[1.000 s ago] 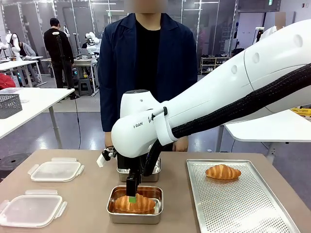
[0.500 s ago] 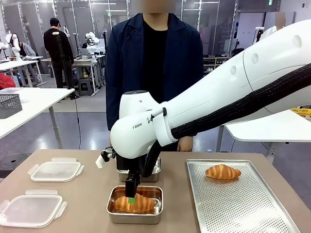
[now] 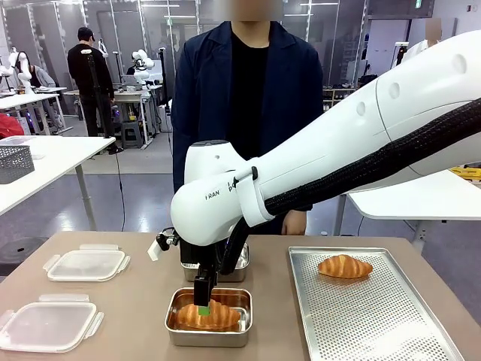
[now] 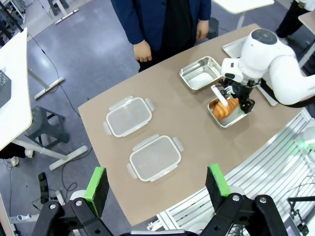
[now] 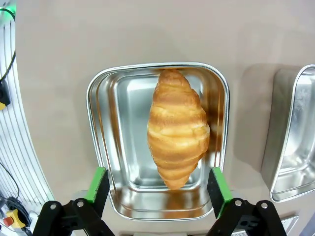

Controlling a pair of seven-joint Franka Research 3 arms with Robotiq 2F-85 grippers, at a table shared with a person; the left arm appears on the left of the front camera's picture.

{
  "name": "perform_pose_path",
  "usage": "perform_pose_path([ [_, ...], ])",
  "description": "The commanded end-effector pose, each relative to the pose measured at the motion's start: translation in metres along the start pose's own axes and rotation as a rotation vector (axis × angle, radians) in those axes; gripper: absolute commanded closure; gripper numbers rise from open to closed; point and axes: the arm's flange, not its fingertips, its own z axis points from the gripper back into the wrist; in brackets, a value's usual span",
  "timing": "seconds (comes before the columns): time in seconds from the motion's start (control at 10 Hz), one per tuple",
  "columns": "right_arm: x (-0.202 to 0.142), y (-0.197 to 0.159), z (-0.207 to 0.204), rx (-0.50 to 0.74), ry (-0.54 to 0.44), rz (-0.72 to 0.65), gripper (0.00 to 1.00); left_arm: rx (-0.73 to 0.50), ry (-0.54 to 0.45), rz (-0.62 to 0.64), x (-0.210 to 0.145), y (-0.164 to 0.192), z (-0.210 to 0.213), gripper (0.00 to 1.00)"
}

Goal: Place the bread into the airtight container.
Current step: Pick up a Butter Roll and place it into an empty Airtight Container.

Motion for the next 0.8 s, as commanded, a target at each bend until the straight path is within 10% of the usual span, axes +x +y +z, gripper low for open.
perform_pose_path([
  [0.0,0.0,0.0,0.0,-0.001,0.001,0.0,0.0,0.0,-0.003,-0.002,0.002,0.001,0.003,0.0],
  [0.3,-0.024,-0.002,0.036,0.01,-0.093,-0.074,0.0,0.0,-0.003,-0.002,0.002,0.001,0.003,0.0],
  [0.7,-0.143,0.003,0.153,0.01,-0.203,-0.244,0.0,0.0,-0.003,-0.002,0.002,0.001,0.003,0.0],
])
